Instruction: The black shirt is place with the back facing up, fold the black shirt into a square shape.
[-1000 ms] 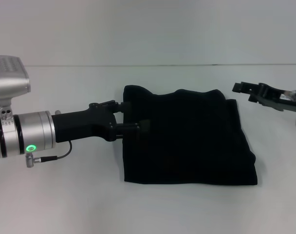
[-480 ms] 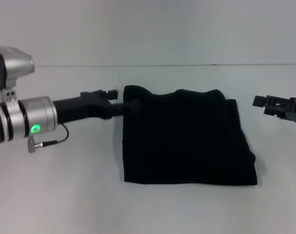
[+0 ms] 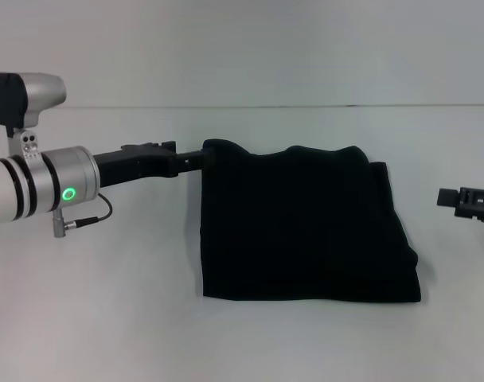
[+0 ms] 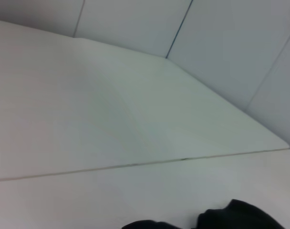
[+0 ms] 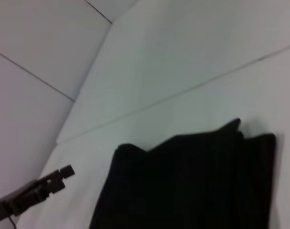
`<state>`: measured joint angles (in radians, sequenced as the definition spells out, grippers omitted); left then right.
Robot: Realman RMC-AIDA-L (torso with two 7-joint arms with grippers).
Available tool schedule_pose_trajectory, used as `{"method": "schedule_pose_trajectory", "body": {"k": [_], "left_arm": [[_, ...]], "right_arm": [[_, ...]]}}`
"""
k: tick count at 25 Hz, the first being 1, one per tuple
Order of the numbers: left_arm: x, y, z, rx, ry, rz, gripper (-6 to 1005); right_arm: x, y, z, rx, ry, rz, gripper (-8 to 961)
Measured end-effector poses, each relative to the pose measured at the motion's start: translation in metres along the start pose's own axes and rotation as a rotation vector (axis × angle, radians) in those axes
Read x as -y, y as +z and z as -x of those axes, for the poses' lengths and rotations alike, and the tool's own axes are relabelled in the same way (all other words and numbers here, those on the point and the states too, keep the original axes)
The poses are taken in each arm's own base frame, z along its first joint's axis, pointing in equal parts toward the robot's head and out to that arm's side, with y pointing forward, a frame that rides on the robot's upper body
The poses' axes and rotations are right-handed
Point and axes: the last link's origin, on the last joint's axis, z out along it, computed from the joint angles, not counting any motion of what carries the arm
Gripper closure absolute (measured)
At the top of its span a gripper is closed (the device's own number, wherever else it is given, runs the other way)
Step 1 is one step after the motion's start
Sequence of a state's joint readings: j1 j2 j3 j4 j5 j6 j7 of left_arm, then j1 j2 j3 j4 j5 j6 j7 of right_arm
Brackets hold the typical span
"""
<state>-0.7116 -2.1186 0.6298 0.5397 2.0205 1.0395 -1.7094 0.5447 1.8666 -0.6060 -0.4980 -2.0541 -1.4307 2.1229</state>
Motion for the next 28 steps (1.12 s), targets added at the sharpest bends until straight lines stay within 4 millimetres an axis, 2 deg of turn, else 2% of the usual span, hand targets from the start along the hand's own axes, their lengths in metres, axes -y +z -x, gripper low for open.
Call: {"method": "schedule_pose_trajectory", "body": {"k": [5, 16, 28], "left_arm": [[0.003, 0.002, 0.004, 0.019, -0.009, -0.018, 94], [-0.01, 0.026, 0.015, 0.129, 0.031, -0.032, 95], [-0.012, 0.026, 0.017, 0.14, 0.029, -0.018, 94]], "right_arm": [[0.0, 0.003, -0.001, -0.017, -0.004, -0.006, 187], [-0.002, 0.006, 0.003, -0.009, 0.012, -0.005, 188], [-0.003, 0.01, 0.004, -0.05, 0.003, -0.022, 187]]}}
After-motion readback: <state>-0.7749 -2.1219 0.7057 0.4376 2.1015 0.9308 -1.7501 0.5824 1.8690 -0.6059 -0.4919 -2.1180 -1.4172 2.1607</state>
